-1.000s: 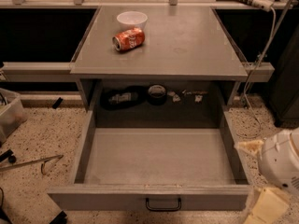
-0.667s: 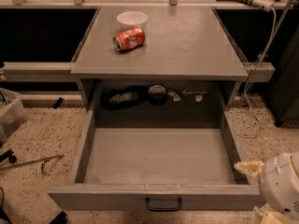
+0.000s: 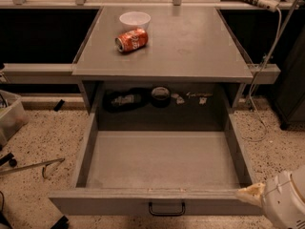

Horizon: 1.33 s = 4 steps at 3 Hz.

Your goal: Close top drawer

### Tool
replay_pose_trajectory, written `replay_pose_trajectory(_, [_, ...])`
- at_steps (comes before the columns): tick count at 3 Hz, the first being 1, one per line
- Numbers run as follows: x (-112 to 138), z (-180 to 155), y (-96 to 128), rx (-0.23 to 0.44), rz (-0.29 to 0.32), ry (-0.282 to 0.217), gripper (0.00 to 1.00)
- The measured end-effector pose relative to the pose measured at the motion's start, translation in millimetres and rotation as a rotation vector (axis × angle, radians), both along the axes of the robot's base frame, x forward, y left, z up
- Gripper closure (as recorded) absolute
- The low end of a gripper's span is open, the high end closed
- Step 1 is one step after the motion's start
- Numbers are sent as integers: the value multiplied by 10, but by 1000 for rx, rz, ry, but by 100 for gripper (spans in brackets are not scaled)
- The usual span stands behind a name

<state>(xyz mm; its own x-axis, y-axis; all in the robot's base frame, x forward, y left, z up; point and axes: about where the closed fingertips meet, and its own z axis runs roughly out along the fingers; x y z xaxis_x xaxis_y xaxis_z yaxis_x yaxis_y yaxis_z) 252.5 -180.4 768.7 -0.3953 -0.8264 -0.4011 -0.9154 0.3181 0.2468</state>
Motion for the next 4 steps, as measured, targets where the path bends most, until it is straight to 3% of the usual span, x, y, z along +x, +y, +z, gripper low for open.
replay_pose_trajectory(1, [0, 0, 0, 0, 0, 0, 41])
replay_pose_trajectory(2, [-2, -186, 12, 64, -5, 2, 65])
replay_pose_trajectory(3, [104, -404, 206, 190, 13, -43, 88])
replay_pose_trajectory(4, [372, -420, 512, 306, 43, -120, 100])
